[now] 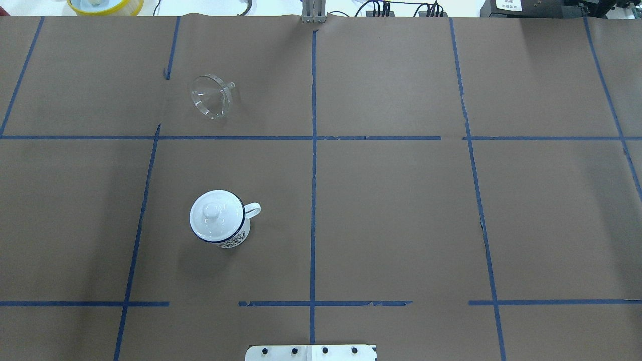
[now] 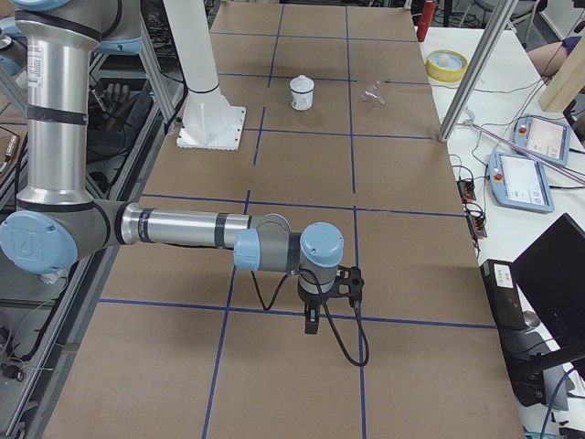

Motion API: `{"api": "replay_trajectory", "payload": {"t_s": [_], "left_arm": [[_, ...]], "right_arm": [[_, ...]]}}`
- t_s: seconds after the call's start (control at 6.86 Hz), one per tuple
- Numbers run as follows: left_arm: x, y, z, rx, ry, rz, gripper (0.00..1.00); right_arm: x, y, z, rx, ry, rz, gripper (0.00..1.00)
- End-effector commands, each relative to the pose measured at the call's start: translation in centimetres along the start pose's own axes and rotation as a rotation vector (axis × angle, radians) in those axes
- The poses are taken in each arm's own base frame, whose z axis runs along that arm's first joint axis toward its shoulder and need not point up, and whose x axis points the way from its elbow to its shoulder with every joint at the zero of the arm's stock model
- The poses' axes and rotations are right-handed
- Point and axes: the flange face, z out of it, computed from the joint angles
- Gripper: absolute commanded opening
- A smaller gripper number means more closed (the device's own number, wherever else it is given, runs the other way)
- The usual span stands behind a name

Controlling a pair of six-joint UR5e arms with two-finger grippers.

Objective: Remove funnel from cup

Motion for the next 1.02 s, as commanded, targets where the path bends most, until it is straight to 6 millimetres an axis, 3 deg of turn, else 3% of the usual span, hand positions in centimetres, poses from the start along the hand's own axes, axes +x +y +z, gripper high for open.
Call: {"api": "replay_trajectory", "payload": {"t_s": [0.0,0.88], "left_arm": [[-0.52,-0.24,-0.48,-0.008,-0.108,0.012,1.00],[-0.33,-1.02,-1.18,0.000,-0.160,0.033,1.00]], "right_arm": [[0.01,0.00,0.02,0.000,0.000,0.000,1.00],[-0.03,-0.01,-0.04,0.001,0.000,-0.001,1.00]]}}
